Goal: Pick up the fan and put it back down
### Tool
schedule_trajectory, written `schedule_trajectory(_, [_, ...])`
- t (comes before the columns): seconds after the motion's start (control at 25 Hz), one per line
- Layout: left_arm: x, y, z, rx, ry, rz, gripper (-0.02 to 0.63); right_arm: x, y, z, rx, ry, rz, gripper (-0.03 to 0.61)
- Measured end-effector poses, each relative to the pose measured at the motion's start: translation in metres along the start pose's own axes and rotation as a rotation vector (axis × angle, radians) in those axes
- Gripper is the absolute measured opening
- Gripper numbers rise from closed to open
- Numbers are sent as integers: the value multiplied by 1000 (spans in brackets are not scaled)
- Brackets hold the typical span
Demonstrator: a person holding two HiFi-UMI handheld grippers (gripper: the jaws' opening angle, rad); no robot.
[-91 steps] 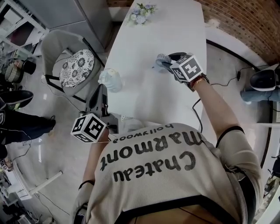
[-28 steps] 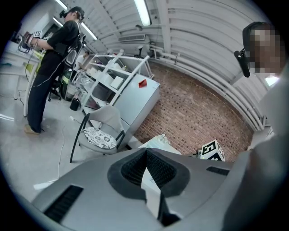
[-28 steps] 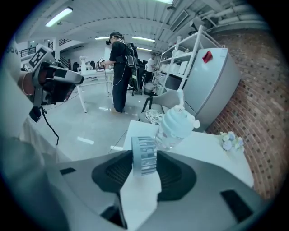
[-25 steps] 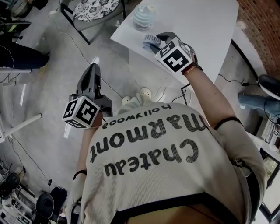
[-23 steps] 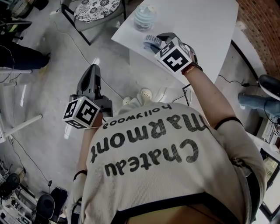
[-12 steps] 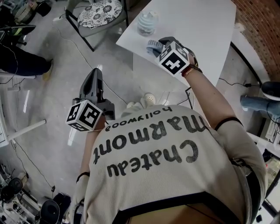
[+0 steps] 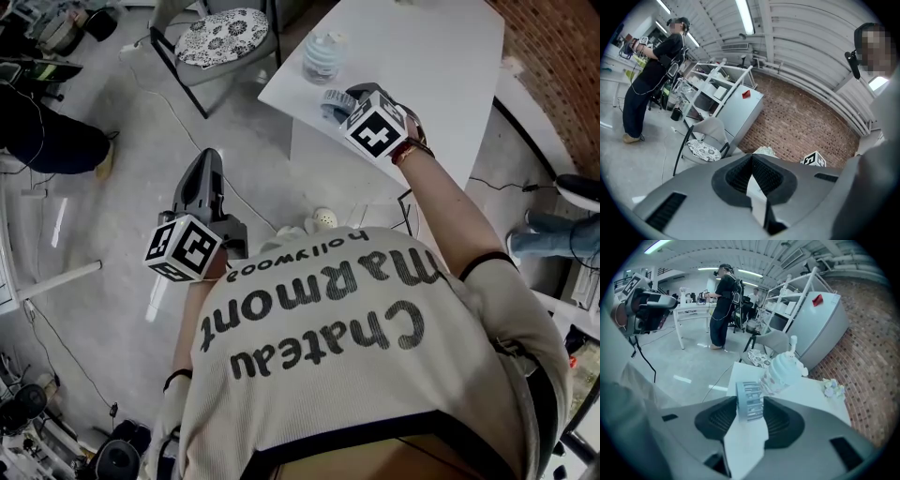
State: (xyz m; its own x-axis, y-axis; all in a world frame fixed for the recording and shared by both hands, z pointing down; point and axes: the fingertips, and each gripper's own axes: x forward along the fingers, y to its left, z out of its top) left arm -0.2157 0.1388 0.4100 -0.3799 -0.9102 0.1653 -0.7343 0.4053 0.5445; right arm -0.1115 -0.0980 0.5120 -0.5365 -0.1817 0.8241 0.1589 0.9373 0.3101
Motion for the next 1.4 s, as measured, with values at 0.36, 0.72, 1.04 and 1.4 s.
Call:
schedule_trajectory(0.36, [-10, 2, 5, 14, -8, -3, 2, -3, -3, 2, 102, -30, 18, 190])
schedule_trajectory(0.72, [-22, -6, 2, 29, -36, 37, 2, -11, -1, 5, 143, -91, 64, 197])
schedule_trajectory(1.04, [-30, -37, 4, 32, -118, 129, 2, -22, 1, 5, 115, -146, 153, 206])
schedule_trajectory(1.4, [-35, -80, -20, 22, -167, 219, 2, -42, -5, 4, 116, -252, 239, 216])
